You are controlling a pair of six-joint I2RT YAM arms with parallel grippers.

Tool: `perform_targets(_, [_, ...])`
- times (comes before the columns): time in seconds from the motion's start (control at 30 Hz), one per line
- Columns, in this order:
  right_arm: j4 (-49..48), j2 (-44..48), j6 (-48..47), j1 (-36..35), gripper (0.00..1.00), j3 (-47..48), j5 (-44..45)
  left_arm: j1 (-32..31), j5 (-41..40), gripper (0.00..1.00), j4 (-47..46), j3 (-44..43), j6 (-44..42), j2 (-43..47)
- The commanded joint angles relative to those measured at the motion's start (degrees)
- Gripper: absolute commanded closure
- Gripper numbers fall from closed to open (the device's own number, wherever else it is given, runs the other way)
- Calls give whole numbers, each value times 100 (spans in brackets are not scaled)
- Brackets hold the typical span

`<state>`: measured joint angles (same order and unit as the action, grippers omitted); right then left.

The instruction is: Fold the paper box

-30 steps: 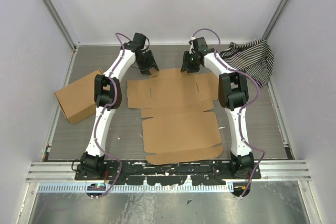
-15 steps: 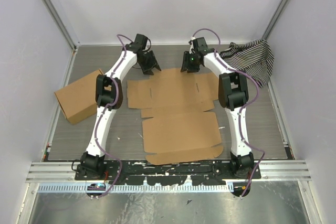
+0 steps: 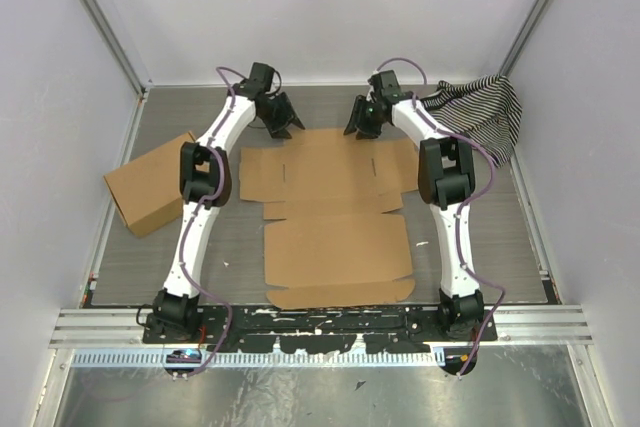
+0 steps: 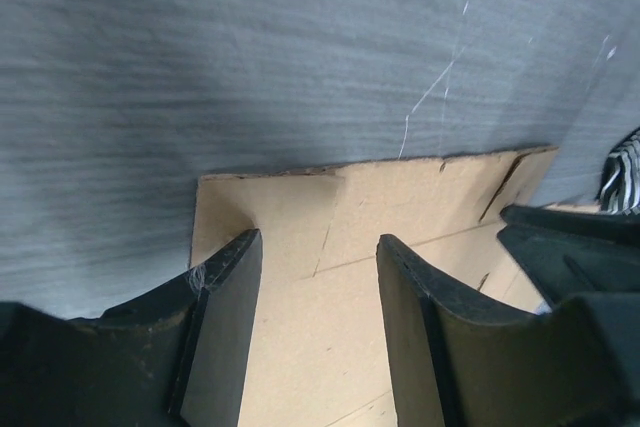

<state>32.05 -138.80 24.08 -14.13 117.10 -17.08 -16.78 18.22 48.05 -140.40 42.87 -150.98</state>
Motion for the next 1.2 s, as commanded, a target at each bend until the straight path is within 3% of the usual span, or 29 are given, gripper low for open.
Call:
perform_targets(0.0, [-337, 244, 512, -35, 52, -192, -390, 289, 160, 43, -366, -408, 243, -280])
perform_targets(0.17, [-1244, 1112, 527, -45, 47, -1037, -140, 346, 125, 41, -296, -436, -19, 425])
perform_targets(0.3, [-1548, 2113, 274, -44, 44, -1370, 451, 349, -129, 34, -176, 67, -495, 1471])
perform_targets(0.5, [-494, 3074, -114, 85, 40, -1776, 958, 354, -381, 31, 44, 2066, -1022, 3191])
perform_targets(0.63, [388, 3426, -156, 200, 38, -2584, 1070, 350, -531, 31, 120, 3855, -1076, 4178])
perform_targets(0.77, [209, 3942, -183, 231, 37, -3946, 956, 338, -533, 32, 190, 5124, -1137, 4870])
perform_targets(1.03, [-217, 4492, -143, 241, 22, -5197, 774, 252, -426, 29, -9, 6592, -1237, 5548])
perform_targets(1.17, [-188, 4555, -193, 260, 21, -5435, 835, 178, -455, 29, -57, 6906, -1229, 5495])
